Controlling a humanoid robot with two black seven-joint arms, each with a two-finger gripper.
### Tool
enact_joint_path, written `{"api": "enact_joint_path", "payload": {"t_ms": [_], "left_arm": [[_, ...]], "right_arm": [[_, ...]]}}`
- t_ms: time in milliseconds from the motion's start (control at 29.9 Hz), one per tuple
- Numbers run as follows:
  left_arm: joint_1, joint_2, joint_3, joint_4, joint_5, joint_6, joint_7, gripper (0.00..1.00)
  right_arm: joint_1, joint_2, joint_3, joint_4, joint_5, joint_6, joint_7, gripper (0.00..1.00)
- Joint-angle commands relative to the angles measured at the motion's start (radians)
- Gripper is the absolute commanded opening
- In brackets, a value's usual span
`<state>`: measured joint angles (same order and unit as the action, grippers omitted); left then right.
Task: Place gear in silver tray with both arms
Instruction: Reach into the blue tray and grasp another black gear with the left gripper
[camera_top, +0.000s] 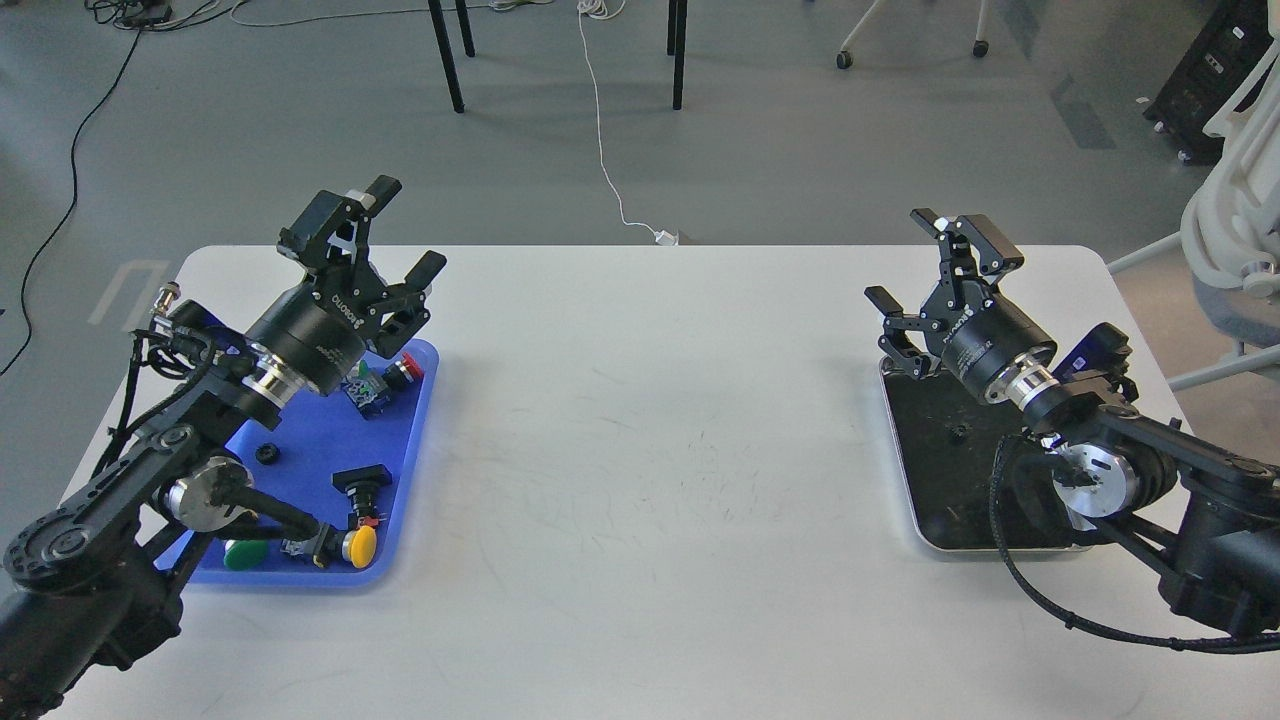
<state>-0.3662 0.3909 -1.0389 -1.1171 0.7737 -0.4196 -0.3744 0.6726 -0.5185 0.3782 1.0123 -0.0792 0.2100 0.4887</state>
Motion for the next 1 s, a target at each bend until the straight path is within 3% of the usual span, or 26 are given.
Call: {"api": "enact_joint_path", "payload": {"t_ms": [0,100,267,668,969], "left_arm": [[-0.005,0.029,0.013,-0.044,0.116,-0.002,-0.008,0.98],[-0.010,0.083,0.054,-0.098,0.266,-0.002,-0.027,0.98],[-0.089,0.190,0.193,-0.133,0.562,-0.002,-0.112,0.98],[-0.310,0.580,0.529,-0.122,1.103,0.007,-0.114,0.98],[-0.303,0.600,0.615,0.019,1.257,0.064,-0.114,0.95]], "right_arm": [[-0.005,0.002,0.027,0.000,0.001,0.000,0.000,0.97],[-0.014,0.014,0.030,-0.003,0.001,0.002,0.000,0.97],[-0.033,0.020,0.030,-0.001,0.001,0.002,0.000,0.97],[-0.048,0.018,0.031,0.002,0.001,0.002,0.000,0.97],[-0.053,0.020,0.030,0.002,0.001,0.002,0.000,0.97]]}}
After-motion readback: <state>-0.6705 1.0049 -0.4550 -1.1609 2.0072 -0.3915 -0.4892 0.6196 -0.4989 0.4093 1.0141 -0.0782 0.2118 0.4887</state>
